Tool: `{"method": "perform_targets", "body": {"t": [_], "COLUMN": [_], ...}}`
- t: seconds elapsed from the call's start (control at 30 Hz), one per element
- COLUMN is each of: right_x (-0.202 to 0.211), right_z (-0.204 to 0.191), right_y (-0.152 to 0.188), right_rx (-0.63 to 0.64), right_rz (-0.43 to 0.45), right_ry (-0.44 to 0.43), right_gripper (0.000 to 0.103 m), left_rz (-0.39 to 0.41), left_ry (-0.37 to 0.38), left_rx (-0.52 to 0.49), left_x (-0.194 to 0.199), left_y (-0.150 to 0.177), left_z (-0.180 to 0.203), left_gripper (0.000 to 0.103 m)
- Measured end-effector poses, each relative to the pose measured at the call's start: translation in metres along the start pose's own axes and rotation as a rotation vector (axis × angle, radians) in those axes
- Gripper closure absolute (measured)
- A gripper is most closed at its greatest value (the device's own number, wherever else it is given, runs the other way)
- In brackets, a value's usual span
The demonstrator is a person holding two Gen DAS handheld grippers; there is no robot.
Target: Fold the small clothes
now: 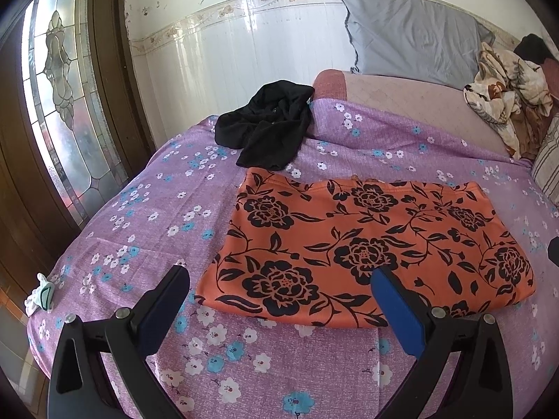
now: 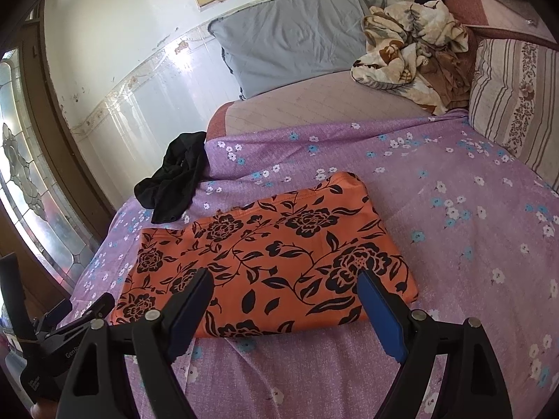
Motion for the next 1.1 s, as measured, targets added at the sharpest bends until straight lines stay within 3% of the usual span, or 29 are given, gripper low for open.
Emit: {"method": "perform_targets", "body": {"t": [1.1], "right_x": [-0.0031], "right_z": [-0.0015], "right_y": [0.0016], "right_rx": [0.006], "right_rz": [-0.014], "right_ry": [0.001], "right_gripper": [0.017], "left_rz": [0.000], "left_ry": [0.026], "left_rx": [-0.007], "left_x": [0.0003], "left_y": [-0.0001], "left_z": [0.0068], "left_gripper": [0.000]}}
Point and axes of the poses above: each gripper's, at about its wrist camera, not at the fingertips, and x roughly against the way its jaws point, z to its right, y to its underside, the point moved 7 cm from there along -x, roughly the way its jaws point, and after that the axes turned 4 degrees about x, right-handed, at the moved point
